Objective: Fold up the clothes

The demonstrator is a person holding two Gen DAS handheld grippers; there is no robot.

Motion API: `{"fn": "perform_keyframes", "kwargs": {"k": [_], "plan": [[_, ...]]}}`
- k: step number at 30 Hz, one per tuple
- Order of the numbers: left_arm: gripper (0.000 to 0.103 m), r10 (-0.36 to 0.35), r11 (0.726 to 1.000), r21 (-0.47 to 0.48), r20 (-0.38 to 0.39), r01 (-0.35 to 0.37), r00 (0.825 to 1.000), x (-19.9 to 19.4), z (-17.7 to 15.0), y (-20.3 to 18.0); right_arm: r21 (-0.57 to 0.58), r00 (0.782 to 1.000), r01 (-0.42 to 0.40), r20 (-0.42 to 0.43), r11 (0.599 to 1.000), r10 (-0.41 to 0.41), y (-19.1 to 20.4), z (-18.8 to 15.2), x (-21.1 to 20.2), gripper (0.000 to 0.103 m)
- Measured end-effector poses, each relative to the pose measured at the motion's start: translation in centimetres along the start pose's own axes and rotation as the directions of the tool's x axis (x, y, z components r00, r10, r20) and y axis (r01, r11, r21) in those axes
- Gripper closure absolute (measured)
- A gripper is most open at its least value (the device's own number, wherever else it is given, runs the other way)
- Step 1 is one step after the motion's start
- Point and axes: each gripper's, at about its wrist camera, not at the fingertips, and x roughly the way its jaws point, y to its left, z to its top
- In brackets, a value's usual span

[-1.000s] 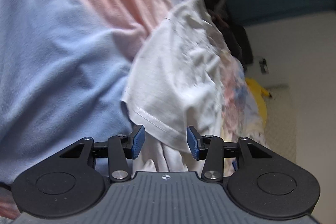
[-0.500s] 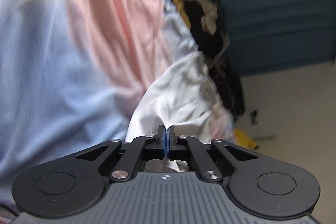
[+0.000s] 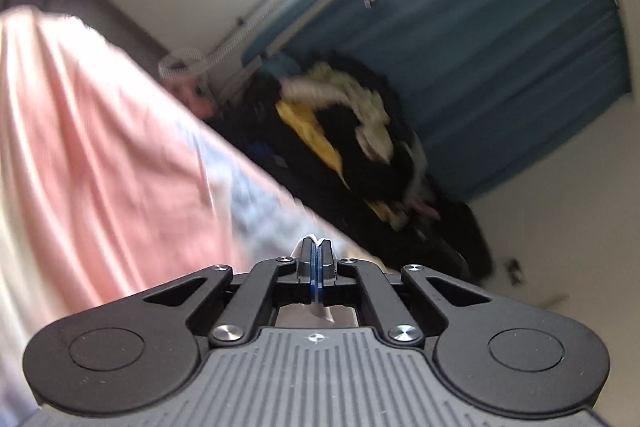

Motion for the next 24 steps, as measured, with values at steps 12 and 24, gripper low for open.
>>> {"fn": "perform_keyframes", "kwargs": {"k": [12, 24], "plan": [[0.102, 0.216, 0.961, 0.152, 0.112, -0.231, 0.970, 10.4, 3.3, 2.2, -0.117, 0.999, 0.050, 0.010, 0.992, -0.049, 1.1, 0.3, 3.2, 0.021], [0.041, 0.250, 0.949, 0.212, -0.067, -0.231, 0.966, 11.2, -0.5, 6.5, -0.103, 1.000, 0.029, 0.003, 0.994, -0.028, 1.1, 0.7, 3.6, 0.021]]}}
